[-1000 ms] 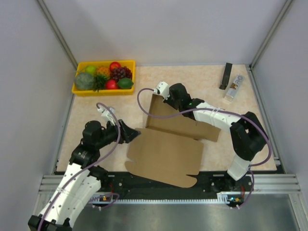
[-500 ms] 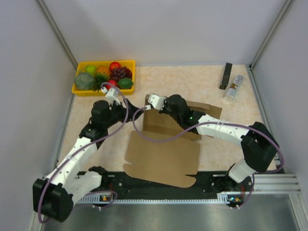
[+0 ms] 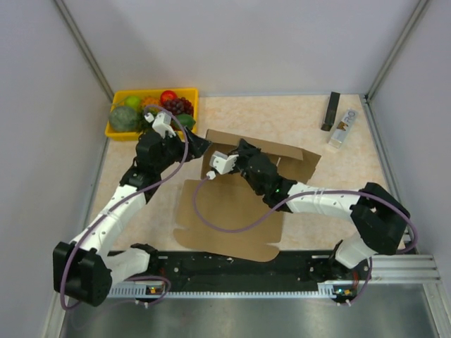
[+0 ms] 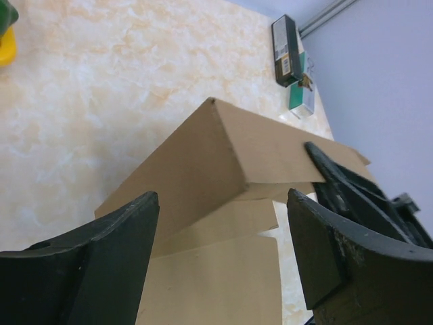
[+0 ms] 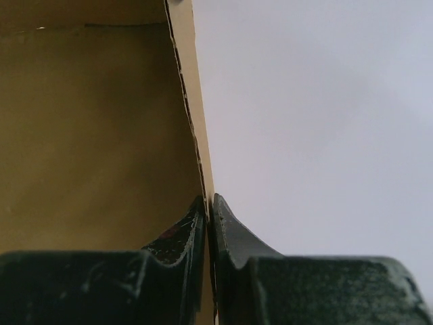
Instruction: Fold the paper box
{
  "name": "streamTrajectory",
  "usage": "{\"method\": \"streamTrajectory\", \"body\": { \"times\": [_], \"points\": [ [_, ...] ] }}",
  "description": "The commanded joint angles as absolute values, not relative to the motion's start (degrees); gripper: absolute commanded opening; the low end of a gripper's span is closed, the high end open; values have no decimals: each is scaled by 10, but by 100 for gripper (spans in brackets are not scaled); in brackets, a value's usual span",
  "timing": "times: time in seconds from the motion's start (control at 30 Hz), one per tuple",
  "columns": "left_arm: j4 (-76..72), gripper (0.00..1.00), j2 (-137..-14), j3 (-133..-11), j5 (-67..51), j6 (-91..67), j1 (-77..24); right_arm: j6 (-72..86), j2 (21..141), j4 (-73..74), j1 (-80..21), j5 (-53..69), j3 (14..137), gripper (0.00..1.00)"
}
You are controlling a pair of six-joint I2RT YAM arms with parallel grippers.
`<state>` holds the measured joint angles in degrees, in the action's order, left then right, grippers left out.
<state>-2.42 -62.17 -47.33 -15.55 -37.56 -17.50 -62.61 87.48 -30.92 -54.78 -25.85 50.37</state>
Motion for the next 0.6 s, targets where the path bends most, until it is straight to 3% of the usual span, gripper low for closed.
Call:
{"method": "streamTrajectory", "body": {
  "times": [0.0,0.3,0.43,0.57],
  "points": [
    [-47,82,-642,-497,-149,-359,-172,-681,884,-428,-565,-294,503,8],
    [-66,82,-660,-491,-170,-341,-171,-702,902,-426,-579,-295,503,8],
    [-106,79,-615,-461,-235,-344,-170,-699,904,-413,-579,-294,493,8],
    [-66,82,-549,-448,-194,-333,-169,-695,907,-407,-579,-294,486,8]
  ]
}}
